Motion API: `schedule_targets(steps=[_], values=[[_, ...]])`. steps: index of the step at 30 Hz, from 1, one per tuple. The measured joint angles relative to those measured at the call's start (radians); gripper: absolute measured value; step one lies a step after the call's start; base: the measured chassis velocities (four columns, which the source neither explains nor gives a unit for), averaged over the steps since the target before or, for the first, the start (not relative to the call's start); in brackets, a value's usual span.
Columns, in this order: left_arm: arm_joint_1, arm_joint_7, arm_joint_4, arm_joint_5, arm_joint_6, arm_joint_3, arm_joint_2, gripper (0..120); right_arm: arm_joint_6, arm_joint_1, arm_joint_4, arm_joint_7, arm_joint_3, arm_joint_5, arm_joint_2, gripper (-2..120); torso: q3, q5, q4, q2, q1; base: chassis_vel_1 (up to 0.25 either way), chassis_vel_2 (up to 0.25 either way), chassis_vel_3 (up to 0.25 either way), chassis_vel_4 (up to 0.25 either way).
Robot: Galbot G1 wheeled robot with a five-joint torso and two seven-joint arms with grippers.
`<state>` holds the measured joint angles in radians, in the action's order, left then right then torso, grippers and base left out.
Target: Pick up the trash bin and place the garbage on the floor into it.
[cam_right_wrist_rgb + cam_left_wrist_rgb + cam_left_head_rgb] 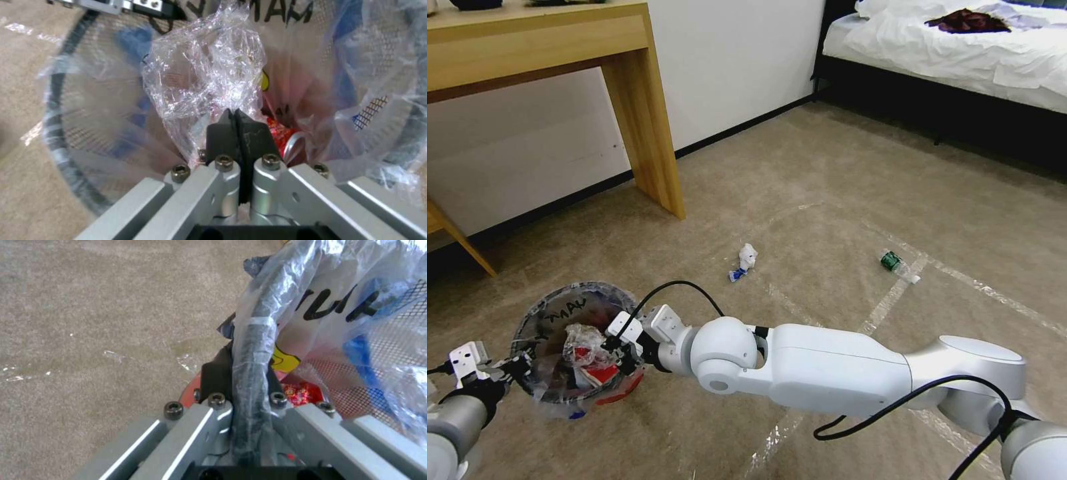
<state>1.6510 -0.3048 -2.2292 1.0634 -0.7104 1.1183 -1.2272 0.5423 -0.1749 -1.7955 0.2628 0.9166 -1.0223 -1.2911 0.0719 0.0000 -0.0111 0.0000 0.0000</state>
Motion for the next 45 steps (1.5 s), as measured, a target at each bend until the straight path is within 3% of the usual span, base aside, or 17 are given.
schedule_targets(steps=[14,16,21,28,32,36,40,45], values=[[-0.002,0.002,0.007,-0.007,0.001,-0.005,-0.005,0,-0.011,-0.002,0.019,0.014,0.006,0.018,-0.002,2,0.000,0.0000,0.0000,0.000,0.000,0.000,0.000,0.000,0.000],[-0.002,0.002,0.009,-0.008,0.001,-0.005,-0.005,0,-0.009,-0.002,0.016,0.026,0.007,0.018,-0.001,16,0.000,0.0000,0.0000,0.000,0.000,0.000,0.000,0.000,0.000],[-0.001,0.002,0.010,-0.009,0.001,-0.004,-0.005,0,-0.006,-0.002,0.015,0.031,0.007,0.018,0.000,29,0.000,0.0001,0.0000,0.000,0.000,0.000,0.000,0.000,0.000],[0.000,0.003,0.010,-0.011,0.001,-0.004,-0.005,0,-0.003,-0.001,0.010,0.031,0.006,0.018,0.002,61,0.000,0.0000,0.0000,0.000,0.000,0.000,0.000,0.000,0.000],[0.000,0.003,0.010,-0.011,0.001,-0.004,-0.005,0,-0.003,-0.002,0.009,0.031,0.005,0.018,0.002,69,0.000,0.0000,0.0000,0.000,0.000,0.000,0.000,0.000,0.000],[0.000,0.003,0.014,-0.014,0.002,-0.004,-0.007,0,-0.004,-0.003,0.012,0.031,0.000,0.018,0.001,88,0.000,0.0000,0.0000,0.000,0.000,0.000,0.000,0.000,0.000],[0.000,0.006,0.021,-0.020,0.004,-0.004,-0.012,0,-0.008,-0.006,0.015,0.031,-0.011,0.018,-0.003,99,0.000,0.0000,0.0000,0.000,0.000,0.000,0.000,0.000,0.000],[0.000,0.011,0.028,-0.027,0.005,-0.004,-0.015,0,-0.020,-0.007,0.012,0.031,-0.038,0.020,-0.003,100,0.000,0.0000,0.0001,0.000,0.000,0.000,0.000,0.000,0.000]])
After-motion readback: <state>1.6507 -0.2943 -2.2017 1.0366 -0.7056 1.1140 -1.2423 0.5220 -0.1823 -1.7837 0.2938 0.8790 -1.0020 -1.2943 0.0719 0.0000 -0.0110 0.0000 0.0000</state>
